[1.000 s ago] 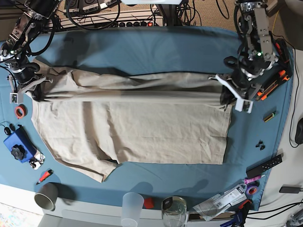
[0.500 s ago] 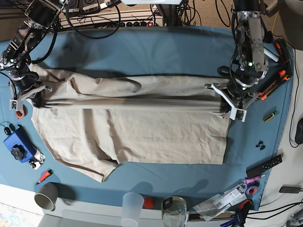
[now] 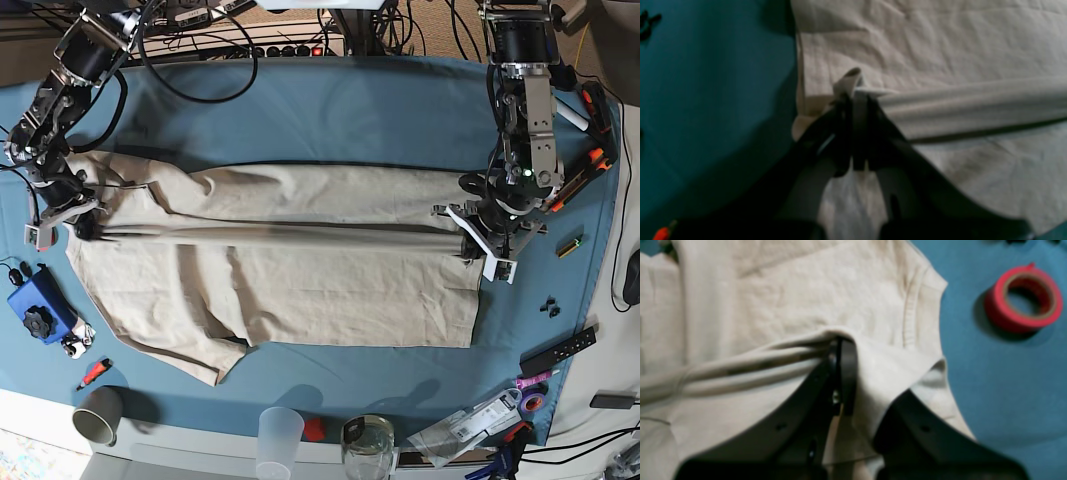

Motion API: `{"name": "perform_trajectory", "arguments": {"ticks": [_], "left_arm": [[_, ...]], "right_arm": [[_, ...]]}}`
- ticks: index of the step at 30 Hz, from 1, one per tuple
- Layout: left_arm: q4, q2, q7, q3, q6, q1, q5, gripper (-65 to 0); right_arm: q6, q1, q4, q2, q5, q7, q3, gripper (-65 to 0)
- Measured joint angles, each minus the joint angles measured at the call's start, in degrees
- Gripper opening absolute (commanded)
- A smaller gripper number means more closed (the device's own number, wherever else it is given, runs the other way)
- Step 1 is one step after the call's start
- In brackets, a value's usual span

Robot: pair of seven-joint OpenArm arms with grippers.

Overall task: Fold the T-shirt properly
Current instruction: 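Open both grippers and release the folded strip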

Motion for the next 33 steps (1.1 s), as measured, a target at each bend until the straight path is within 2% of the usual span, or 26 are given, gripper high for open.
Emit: {"name": "perform_trajectory", "arguments": {"ticks": [10,12,14,15,17,20,22,25,27,30,33], "left_arm": [[-1.95,0.02,-0.83,0.00,0.02,-0.26,0.04,-65.0],[-1.95,0.00,-0.85,0.00,0.07,-0.26,0.09,-55.4],[-1.95,-0.04,-1.64,-0.07,0.70,-0.28,0.74,-47.9],[-1.97,-0.09,-2.32,-0.09,0.70,-0.28,0.94,-45.9],[-1.99,-0.20,-2.21,-0.17,0.74,-0.85,1.01,-44.5],[-1.99,-0.26,0.35,-0.17,0.87,-2.69,1.09,-44.5],[-1.99,-0.74,3.19,-0.17,1.09,-3.65,1.11,-43.4],[-1.99,-1.46,6.01,-0.35,1.33,-4.57,1.09,-38.6],[-1.33,-1.84,7.96,-0.37,1.73,-4.90,-0.09,-35.7],[0.96,-2.08,12.04,-0.37,1.73,-4.85,-2.40,-35.3],[3.63,-2.08,12.81,-0.37,1.73,-4.52,-2.78,-35.3]], "right_arm": [[0.72,1.22,-1.68,-0.13,-1.03,1.07,0.00,-65.0],[2.97,1.22,-1.68,-0.11,-1.22,1.38,0.02,-64.6],[5.75,1.25,-1.68,0.02,-1.42,2.03,0.04,-56.1],[6.03,1.29,-1.68,0.09,-1.51,2.78,0.07,-52.4],[6.45,1.55,-1.68,0.17,-1.51,5.90,0.13,-48.6],[6.47,2.82,-1.68,0.85,-1.55,5.70,0.17,-48.6],[6.56,3.45,-1.68,2.19,-1.25,4.31,0.15,-48.6],[6.91,3.63,-1.66,4.81,2.25,4.20,0.17,-47.4],[6.91,4.07,-1.66,6.78,5.20,1.57,0.17,-47.4],[6.88,4.26,-1.66,9.05,11.06,-2.84,0.20,-47.4],[6.91,4.28,-1.66,10.27,12.81,-4.46,0.50,-47.4]]}}
